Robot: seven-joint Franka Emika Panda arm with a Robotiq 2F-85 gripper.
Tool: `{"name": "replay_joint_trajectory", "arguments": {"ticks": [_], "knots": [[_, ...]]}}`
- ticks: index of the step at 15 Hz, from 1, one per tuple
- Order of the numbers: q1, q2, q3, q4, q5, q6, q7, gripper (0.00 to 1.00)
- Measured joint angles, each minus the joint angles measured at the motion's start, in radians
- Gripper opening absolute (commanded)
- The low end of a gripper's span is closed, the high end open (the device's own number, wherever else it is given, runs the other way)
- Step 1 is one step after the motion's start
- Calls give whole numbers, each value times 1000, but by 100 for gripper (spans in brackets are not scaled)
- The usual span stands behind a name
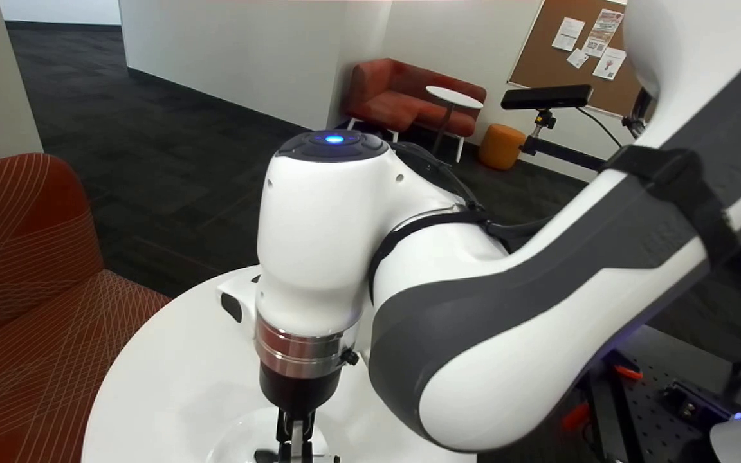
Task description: Put the marker in the bowl
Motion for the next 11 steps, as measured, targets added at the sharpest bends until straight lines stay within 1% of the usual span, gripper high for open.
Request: {"name": "replay_joint_trajectory", "arguments": {"ticks": [3,4,11], "knots": [[-2,0,2,1,0,0,0,98],[-3,0,2,1,0,0,0,100],[-6,0,2,3,0,1,0,100]]}}
